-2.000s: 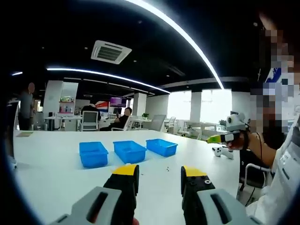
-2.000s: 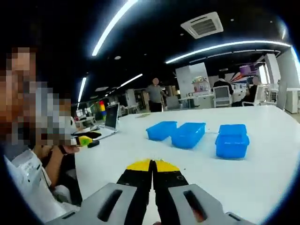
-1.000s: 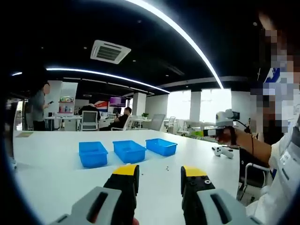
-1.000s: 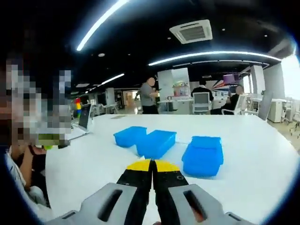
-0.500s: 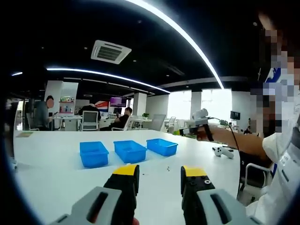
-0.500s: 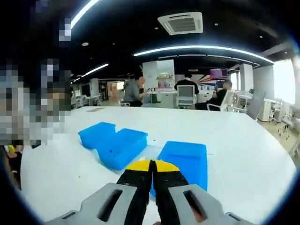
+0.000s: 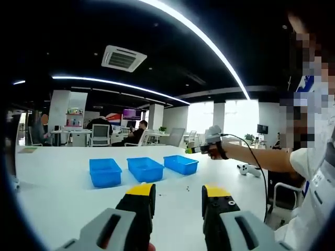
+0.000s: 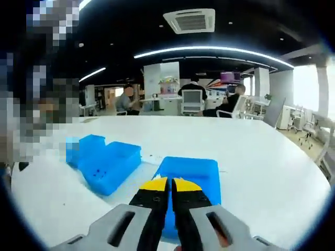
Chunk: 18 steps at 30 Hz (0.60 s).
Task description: Pick up the resistors one by one and place each resistor into its matching bin, sorting the parts by color and model until every resistor is separated into the correct bin for its type
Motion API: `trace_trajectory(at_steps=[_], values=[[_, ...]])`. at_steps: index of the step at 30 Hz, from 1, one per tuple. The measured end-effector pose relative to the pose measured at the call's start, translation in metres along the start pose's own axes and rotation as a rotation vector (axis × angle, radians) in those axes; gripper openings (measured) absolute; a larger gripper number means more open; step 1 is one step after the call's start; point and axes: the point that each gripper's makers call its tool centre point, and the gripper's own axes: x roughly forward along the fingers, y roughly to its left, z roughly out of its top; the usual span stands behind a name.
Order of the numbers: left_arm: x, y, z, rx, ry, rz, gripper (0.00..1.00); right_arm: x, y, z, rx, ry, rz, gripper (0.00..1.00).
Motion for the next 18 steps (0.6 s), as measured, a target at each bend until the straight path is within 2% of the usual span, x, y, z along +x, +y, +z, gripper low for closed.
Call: trace_trajectory(at_steps=[2, 3, 4, 7, 11, 15, 18], values=[[0.001, 0.001, 0.000, -0.002, 0.002, 0.000, 0.37, 0.000, -0.003, 0.002, -0.016, -0.004, -0.005, 0.47], [0.001, 0.001, -0.001, -0.003, 0.003, 0.000, 0.37, 0.000, -0.003, 0.003, -0.015, -0.005, -0.004, 0.57], [0.001, 0.001, -0.001, -0.004, 0.004, -0.001, 0.37, 0.000, -0.003, 0.005, -0.011, -0.008, -0.005, 0.60], [0.002, 0.001, -0.002, -0.004, 0.007, -0.004, 0.37, -0.006, 0.001, 0.012, -0.021, -0.032, 0.009, 0.50], [0.003, 0.000, -0.002, -0.004, 0.007, -0.003, 0.37, -0.017, 0.009, 0.018, -0.035, -0.057, 0.032, 0.51], [0.002, -0.002, -0.001, -0.002, 0.005, -0.004, 0.37, -0.037, 0.030, 0.025, -0.025, -0.112, 0.084, 0.49], [0.002, -0.002, -0.001, -0.002, 0.004, -0.005, 0.37, -0.055, 0.046, 0.031, -0.051, -0.141, 0.136, 0.49]])
